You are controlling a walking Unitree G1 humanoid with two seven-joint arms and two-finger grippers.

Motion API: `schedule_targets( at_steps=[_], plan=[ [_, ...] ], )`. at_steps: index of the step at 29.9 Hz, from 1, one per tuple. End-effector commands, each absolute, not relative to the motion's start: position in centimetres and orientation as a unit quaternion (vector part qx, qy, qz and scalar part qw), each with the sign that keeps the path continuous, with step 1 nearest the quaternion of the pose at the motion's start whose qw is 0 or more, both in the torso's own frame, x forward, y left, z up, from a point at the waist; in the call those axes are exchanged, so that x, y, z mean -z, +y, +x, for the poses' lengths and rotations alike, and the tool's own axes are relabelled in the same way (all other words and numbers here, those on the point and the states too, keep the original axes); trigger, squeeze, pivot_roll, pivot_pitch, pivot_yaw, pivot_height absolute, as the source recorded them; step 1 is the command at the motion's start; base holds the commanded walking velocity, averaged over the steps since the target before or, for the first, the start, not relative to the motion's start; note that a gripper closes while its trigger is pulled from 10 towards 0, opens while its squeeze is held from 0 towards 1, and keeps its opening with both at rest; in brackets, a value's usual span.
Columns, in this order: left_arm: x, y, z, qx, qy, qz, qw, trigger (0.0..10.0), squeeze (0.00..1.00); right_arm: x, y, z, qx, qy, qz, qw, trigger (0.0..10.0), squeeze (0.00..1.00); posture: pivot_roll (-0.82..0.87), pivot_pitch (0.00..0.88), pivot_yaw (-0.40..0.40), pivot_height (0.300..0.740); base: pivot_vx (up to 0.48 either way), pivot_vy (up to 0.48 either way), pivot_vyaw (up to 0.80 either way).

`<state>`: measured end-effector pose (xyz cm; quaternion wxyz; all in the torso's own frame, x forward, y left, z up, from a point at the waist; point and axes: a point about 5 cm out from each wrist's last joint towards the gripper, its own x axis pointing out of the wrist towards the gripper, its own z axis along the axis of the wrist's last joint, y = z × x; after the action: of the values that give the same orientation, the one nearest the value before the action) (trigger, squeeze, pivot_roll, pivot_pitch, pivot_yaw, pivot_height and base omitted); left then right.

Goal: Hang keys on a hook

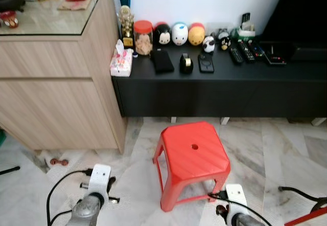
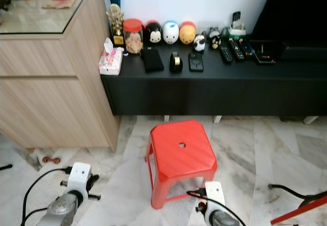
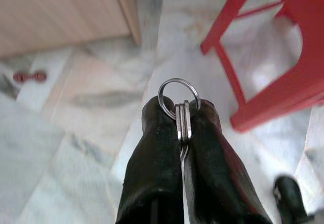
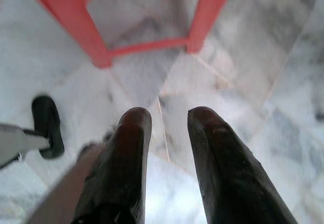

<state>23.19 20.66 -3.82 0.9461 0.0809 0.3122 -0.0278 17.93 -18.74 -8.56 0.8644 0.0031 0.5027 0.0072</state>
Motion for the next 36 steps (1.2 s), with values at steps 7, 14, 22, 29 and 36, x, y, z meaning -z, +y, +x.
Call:
schedule_targets(
  at_steps=[7, 14, 22, 29, 36],
  plan=[
    [5.9, 21.0, 21.0, 0.003, 0.364, 0.075, 0.928, 10.0, 0.0, 9.6, -19.4, 15.6, 0.016, 0.541, -0.012, 0.841, 10.0, 0.0, -0.08, 0.033, -0.049, 0.74, 0.0, 0.0, 0.0],
    [7.1, 21.3, 19.3, -0.015, 0.401, 0.08, 0.912, 10.0, 0.0, 10.1, -18.9, 14.7, 0.016, 0.557, -0.018, 0.83, 10.0, 0.0, -0.09, 0.03, -0.047, 0.74, 0.0, -0.092, 0.0],
    [7.7, 21.5, 18.2, -0.016, 0.421, 0.085, 0.903, 10.0, 0.0, 10.7, -18.0, 13.3, 0.017, 0.57, -0.016, 0.821, 10.0, 0.0, -0.08, 0.033, -0.039, 0.74, 0.0, -0.325, 0.0],
    [8.0, 21.4, 17.6, -0.017, 0.428, 0.084, 0.9, 10.0, 0.0, 10.8, -18.0, 13.0, 0.029, 0.577, -0.003, 0.816, 10.0, 0.0, -0.08, 0.039, -0.038, 0.74, 0.0, -0.322, 0.0],
    [8.4, 21.3, 16.8, -0.014, 0.444, 0.09, 0.891, 10.0, 0.0, 10.8, -17.9, 13.0, 0.019, 0.583, -0.009, 0.812, 10.0, 0.0, -0.08, 0.05, -0.041, 0.74, 0.0, -0.323, -0.65]
  ],
)
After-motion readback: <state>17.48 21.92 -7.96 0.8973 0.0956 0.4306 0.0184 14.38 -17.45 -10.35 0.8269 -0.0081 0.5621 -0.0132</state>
